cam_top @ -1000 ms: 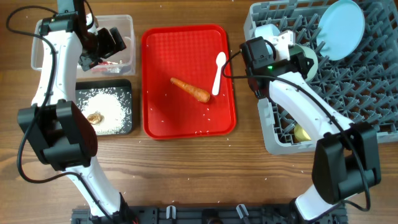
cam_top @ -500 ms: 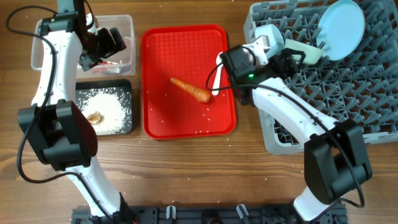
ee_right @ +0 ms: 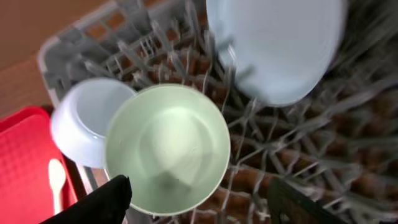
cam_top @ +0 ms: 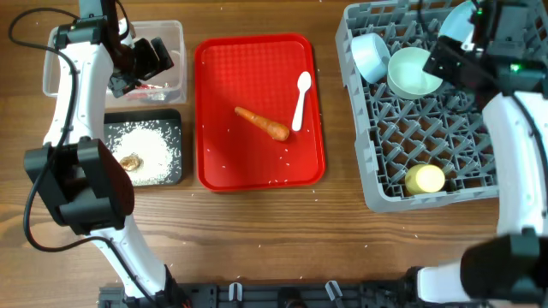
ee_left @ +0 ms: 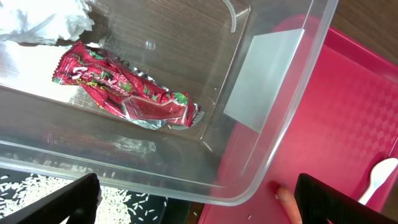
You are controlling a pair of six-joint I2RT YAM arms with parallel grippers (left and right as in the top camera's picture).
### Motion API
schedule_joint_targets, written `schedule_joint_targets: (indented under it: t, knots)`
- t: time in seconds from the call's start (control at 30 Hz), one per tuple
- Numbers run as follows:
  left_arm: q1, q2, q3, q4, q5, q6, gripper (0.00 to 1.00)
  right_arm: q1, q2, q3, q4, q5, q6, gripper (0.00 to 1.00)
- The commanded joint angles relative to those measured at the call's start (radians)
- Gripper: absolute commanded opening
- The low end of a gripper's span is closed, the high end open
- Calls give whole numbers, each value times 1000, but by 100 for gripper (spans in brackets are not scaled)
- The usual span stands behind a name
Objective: Sort waste into correct bins and load items into the dishwasher rack
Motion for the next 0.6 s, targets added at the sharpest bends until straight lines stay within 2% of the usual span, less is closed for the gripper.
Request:
schedule_joint_targets:
  t: [0.0,0.07,0.2,0.27,0.3,0.33,0.37,0.4,0.47,0.53,0.57]
  knots:
    - [-2,-19,14,4,-6,-5,100,-29,87,-10,-24,-154,61,72]
    - [-2,-19,14,4,-6,-5,100,-29,140,-10,-36,-154,63,70]
    - [-2,-19,14,4,-6,-5,100,-29,234,-26,-41,-154,89,49]
    - [-2,-19,14,4,-6,-5,100,-29,240,-34,-39,-152,88,47]
    - [-2,-19,14,4,-6,-5,100,-29,239,-34,-32,-143,87,40]
    - [-2,-19,14,5,-6,-5,100,-29,239,-34,-27,-139,87,27]
    - [-2,-19,14,5,-6,-5,100,-29,239,-33,-23,-116,87,8]
    - [-2,-19,14,5,-6,-5,100,-29,230,-32,-19,-92,86,4]
    - [-2,-19,14,5,-6,-5,100,-29,175,-17,-23,-27,66,4]
    - [-2,-19,14,5,-6,-5,100,-5,75,-16,-43,132,32,4]
    - [-2,-19,14,4,-6,-5,100,27,20,-16,-69,307,32,4]
